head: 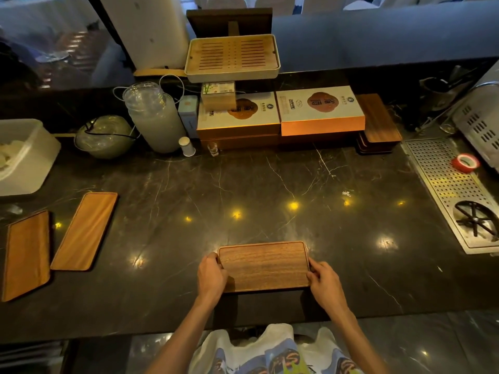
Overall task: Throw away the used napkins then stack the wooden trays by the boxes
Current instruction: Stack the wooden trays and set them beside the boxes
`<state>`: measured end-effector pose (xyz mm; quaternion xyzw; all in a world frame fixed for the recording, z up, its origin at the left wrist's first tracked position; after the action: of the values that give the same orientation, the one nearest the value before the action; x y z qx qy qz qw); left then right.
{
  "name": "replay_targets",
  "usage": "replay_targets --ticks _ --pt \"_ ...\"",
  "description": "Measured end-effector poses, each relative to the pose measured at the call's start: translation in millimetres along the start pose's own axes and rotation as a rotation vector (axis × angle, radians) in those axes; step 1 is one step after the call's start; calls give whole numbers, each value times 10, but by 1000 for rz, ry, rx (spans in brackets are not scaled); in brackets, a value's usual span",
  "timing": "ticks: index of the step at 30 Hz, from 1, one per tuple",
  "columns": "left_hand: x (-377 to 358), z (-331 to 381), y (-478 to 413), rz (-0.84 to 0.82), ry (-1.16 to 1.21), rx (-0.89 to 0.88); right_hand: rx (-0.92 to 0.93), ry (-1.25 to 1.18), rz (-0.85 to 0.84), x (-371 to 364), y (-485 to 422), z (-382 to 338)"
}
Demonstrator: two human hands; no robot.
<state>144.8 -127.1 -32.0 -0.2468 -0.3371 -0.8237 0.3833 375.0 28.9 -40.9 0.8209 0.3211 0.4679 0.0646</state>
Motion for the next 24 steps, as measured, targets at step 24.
replay_targets --ticks 24 --pt "1917 -1521 -482 27 320 355 302 118 -1 -795 -34 -2111"
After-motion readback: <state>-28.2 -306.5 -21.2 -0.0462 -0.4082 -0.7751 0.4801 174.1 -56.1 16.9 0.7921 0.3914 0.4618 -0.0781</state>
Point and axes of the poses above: each hand's wrist, its own y-axis away from the middle knuckle, its own x-axis out of the back of the hand, z = x × y, the point moved 1 cm from there along -y, towards the middle knuckle, and after that the axes turned 7 degrees about y, right-handed, at the moved point
